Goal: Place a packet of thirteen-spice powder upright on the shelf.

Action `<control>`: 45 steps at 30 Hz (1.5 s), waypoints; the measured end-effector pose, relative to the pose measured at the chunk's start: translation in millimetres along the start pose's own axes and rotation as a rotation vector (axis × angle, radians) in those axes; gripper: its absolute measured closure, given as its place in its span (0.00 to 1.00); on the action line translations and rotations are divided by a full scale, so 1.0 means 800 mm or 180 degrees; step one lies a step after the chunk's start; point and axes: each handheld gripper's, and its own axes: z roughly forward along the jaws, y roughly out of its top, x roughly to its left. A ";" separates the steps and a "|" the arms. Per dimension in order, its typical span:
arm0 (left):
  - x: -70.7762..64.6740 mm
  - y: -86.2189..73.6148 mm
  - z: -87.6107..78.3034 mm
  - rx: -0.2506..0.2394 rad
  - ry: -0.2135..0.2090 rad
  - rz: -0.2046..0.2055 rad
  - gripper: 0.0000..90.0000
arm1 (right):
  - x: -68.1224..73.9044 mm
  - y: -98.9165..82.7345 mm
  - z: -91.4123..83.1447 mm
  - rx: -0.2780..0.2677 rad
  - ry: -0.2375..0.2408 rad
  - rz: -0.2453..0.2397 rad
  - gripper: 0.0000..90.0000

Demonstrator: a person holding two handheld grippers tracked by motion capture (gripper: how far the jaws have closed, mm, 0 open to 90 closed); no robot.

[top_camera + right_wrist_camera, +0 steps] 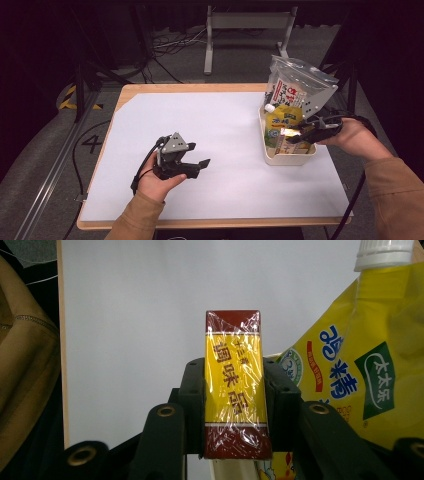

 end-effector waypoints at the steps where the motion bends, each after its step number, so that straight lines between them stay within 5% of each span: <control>1: 0.000 0.000 0.000 0.0000 -0.0001 -0.0003 0.31 | 0.000 0.000 0.000 0.0005 0.0002 -0.0006 0.76; 26: 0.001 0.000 0.002 0.0004 -0.0004 -0.0009 0.31 | 0.000 -0.014 0.041 0.0233 -0.0016 -0.0036 0.75; 45: 0.001 -0.001 0.004 0.0022 -0.0011 -0.0021 0.31 | -0.004 -0.031 0.055 0.0434 0.0011 0.0173 0.72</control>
